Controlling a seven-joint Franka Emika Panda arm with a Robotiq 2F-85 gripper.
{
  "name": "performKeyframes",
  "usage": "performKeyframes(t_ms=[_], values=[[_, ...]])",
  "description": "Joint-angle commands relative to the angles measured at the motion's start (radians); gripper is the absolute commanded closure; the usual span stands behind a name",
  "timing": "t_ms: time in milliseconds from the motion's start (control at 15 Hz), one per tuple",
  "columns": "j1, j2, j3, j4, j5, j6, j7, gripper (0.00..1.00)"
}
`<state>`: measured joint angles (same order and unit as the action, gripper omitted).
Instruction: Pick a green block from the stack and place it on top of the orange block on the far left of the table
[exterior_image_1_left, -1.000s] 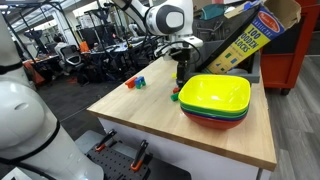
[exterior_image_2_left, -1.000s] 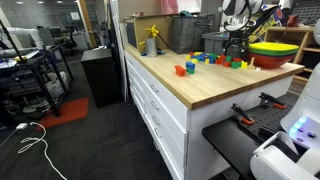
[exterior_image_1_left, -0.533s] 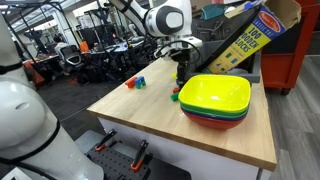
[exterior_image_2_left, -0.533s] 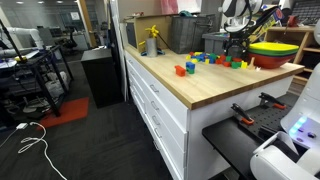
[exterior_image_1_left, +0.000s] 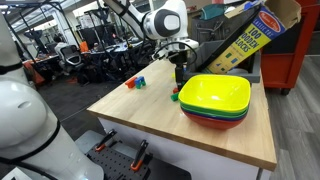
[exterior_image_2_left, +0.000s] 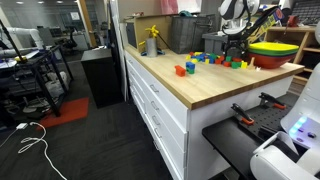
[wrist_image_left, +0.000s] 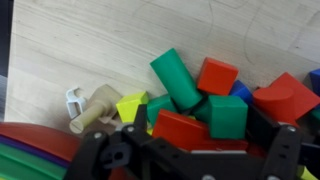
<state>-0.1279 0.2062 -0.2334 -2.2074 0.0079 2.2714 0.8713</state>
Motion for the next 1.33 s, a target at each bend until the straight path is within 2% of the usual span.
performKeyframes(t_ms=[0, 67, 133, 200, 267, 800, 1267], values=[[0.016, 0.008, 0.011, 0.011, -0.009, 0.013, 0.032, 0.00], [0.019, 0.008, 0.013, 0.015, -0.010, 0.010, 0.033, 0.01], [0.021, 0.008, 0.015, 0.018, -0.012, 0.010, 0.034, 0.25], [0.023, 0.008, 0.015, 0.020, -0.015, 0.011, 0.033, 0.25], [0.023, 0.008, 0.014, 0.021, -0.016, 0.011, 0.033, 0.30], [0.026, 0.008, 0.012, 0.027, -0.027, 0.027, 0.032, 0.91], [0.057, -0.094, 0.038, -0.004, -0.078, 0.023, -0.023, 0.92]])
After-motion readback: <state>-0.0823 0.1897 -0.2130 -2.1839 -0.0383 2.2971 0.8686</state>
